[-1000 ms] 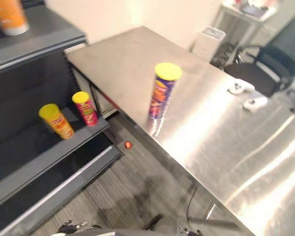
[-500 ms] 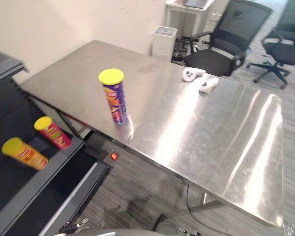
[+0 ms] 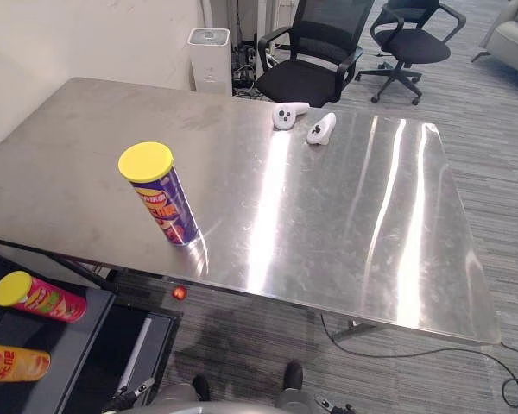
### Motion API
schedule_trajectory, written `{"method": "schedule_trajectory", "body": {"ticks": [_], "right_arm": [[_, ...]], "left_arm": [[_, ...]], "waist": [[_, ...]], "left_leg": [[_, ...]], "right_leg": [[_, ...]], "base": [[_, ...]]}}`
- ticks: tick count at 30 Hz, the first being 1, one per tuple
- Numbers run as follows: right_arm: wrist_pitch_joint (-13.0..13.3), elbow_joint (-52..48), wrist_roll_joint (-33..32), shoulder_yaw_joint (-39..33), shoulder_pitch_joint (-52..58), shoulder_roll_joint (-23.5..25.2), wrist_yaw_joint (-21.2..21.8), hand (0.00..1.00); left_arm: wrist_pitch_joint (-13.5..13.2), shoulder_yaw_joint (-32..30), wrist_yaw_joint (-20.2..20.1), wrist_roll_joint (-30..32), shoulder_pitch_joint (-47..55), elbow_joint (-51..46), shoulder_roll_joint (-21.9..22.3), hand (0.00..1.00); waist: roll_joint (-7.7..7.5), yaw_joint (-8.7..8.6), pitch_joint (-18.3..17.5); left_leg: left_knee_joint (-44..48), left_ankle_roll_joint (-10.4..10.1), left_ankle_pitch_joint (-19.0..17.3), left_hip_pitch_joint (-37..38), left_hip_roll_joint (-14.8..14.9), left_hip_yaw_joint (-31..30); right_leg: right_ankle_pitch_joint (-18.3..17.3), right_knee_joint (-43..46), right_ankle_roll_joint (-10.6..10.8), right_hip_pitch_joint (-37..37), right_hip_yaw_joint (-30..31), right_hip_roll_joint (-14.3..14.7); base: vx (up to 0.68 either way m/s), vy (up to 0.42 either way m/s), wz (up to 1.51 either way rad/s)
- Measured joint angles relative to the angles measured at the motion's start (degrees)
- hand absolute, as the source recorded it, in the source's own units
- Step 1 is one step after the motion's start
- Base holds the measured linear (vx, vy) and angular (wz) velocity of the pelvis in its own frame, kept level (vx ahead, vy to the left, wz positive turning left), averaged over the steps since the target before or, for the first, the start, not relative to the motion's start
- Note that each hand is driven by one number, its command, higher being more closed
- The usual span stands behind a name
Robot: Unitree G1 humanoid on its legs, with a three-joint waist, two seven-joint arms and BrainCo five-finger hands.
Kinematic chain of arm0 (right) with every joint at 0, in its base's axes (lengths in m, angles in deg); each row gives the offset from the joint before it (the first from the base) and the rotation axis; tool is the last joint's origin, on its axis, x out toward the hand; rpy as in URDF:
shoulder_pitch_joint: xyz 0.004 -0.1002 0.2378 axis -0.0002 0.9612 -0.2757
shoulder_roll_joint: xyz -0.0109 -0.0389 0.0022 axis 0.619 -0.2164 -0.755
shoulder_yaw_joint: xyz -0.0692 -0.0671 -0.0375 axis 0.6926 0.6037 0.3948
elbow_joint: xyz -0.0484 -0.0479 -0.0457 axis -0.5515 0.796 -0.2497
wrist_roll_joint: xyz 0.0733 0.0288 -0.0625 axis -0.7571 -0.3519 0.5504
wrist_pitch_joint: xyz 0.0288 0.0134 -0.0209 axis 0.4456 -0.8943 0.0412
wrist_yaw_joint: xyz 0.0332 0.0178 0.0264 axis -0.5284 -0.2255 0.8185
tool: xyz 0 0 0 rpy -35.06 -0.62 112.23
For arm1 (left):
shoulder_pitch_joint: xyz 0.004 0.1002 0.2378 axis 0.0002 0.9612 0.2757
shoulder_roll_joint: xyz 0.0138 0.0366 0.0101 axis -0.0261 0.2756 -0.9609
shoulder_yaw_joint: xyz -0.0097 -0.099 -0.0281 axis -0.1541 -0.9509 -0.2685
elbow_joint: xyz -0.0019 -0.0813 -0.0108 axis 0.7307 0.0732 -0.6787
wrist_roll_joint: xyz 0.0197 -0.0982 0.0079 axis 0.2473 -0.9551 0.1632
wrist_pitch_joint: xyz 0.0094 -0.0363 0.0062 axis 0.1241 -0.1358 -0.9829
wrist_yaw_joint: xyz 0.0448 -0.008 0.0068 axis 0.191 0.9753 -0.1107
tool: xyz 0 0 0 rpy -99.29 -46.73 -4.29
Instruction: Put the gum and the chips on the shelf.
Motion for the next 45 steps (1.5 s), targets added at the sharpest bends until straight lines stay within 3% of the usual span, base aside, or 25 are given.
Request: {"method": "schedule_trajectory", "body": {"ticks": [5, 12, 15, 17, 23, 25, 30, 34, 37, 41, 45], "right_arm": [[0.0, 0.2, -0.2, -0.2, 0.5, -0.6, 0.1, 0.00], [0.0, 0.3, -3.3, -1.0, 1.2, -0.1, 0.1, 0.00], [0.1, 0.3, -8.9, -5.2, 1.5, 0.9, 0.2, 0.00], [0.1, 0.4, -11.7, -10.0, 2.1, 1.2, 0.2, 0.00], [0.1, 1.8, -23.7, -36.8, 2.0, -1.6, -0.2, 0.00], [0.0, 2.5, -27.4, -47.1, 0.3, -4.6, -0.7, 0.00], [0.1, 2.4, -31.5, -60.8, -2.5, -12.4, -3.9, 0.00], [0.3, -3.3, -31.8, -59.6, -5.2, -17.1, -7.4, 0.00], [0.7, -15.7, -31.8, -49.7, -6.8, -17.8, -11.3, 0.00], [3.9, -36.2, -29.3, -40.7, -7.7, -18.0, -17.9, 0.00], [6.0, -42.9, -23.7, -38.4, -10.0, -18.2, -23.3, 0.00]], "left_arm": [[-0.1, 0.6, 0.1, 2.3, 0.0, 0.6, 0.5, 0.00], [-0.8, 0.5, -0.1, 2.6, 0.2, 1.6, 0.2, 0.00], [-1.0, -0.1, -0.7, 2.7, 0.4, 1.6, 0.0, 0.00], [-1.0, -1.2, -0.8, 2.7, 0.8, 1.6, 0.1, 0.00], [-0.6, -8.8, -1.1, 2.9, 2.3, 0.9, 1.3, 0.00], [-0.6, -10.0, -1.2, 4.2, 2.9, 0.4, 1.3, 0.00], [-0.6, -10.1, -1.1, 4.7, 2.7, 0.1, 1.1, 0.00], [-0.6, -9.0, -0.9, 4.7, 2.1, -0.2, 1.0, 0.00], [-0.6, -9.0, -0.7, 4.7, 2.3, -0.2, 1.0, 0.00], [-0.6, -8.8, -0.4, 4.8, 2.4, -0.3, 1.0, 0.00], [-0.6, -8.4, 0.5, 4.8, 3.0, -1.3, 1.0, 0.00]], "waist": [[1.13, -0.03, -0.9], [0.49, 0.06, -2.1], [-0.02, 0.04, -2.4], [-0.20, -0.06, -3.3], [-1.18, -0.73, -5.7], [-1.69, -1.94, -6.2], [-2.18, -3.28, -7.1], [-2.29, -3.76, -8.0], [-2.33, -4.73, -8.2], [-2.67, -4.69, -8.9], [-3.32, -4.61, -9.7]], "left_leg": [[-3.5, 0.4, 0.2, 3.0, -0.5, 1.4], [-5.3, 0.7, 0.4, 5.1, -0.6, 2.0], [-5.5, 0.7, 0.5, 5.5, -0.5, 3.2], [-6.0, 0.7, 0.5, 5.7, -0.6, 3.3], [-6.8, 0.6, 0.4, 6.8, -0.6, 4.6], [-6.9, 0.5, 0.4, 6.9, -0.5, 4.9], [-6.8, 0.4, 0.1, 7.4, -0.4, 5.9], [-6.3, 0.5, -0.4, 7.5, -0.4, 6.8], [-6.3, 0.6, -0.5, 7.9, -0.4, 7.4], [-6.3, 0.5, -0.9, 8.5, -0.1, 8.1], [-6.3, 0.1, -1.2, 8.5, 0.0, 8.0]], "right_leg": [[0.0, 0.0, 0.0, 0.3, 0.1, 0.2], [-0.1, -0.4, -0.1, 1.2, 0.5, 0.5], [-0.1, -0.4, -0.1, 1.2, 1.4, 0.5], [-0.1, -0.4, -0.1, 1.1, 1.5, 0.6], [-0.3, -0.4, -0.2, 1.2, 2.2, 0.7], [-0.3, -0.4, -0.2, 1.0, 2.6, 0.8], [-0.3, -0.3, -0.2, 0.8, 3.6, 1.1], [-0.6, 1.0, 0.2, 0.0, 4.7, 1.2], [-0.9, 1.7, 0.1, -0.1, 5.0, 1.1], [-1.2, 2.3, 0.5, -0.2, 5.8, 1.2], [-1.4, 2.6, 0.5, -0.3, 5.6, 1.1]], "base": [[0.07, 0.032, -0.17], [-0.01, -0.022, -0.07], [-0.06, -0.025, -0.18], [-0.04, -0.024, -0.06], [-0.01, -0.019, -0.09], [-0.02, -0.024, -0.09], [-0.01, -0.027, -0.11], [-0.02, -0.021, -0.12], [-0.02, -0.014, -0.08], [-0.04, -0.031, -0.09], [-0.01, -0.008, 0.00]]}}
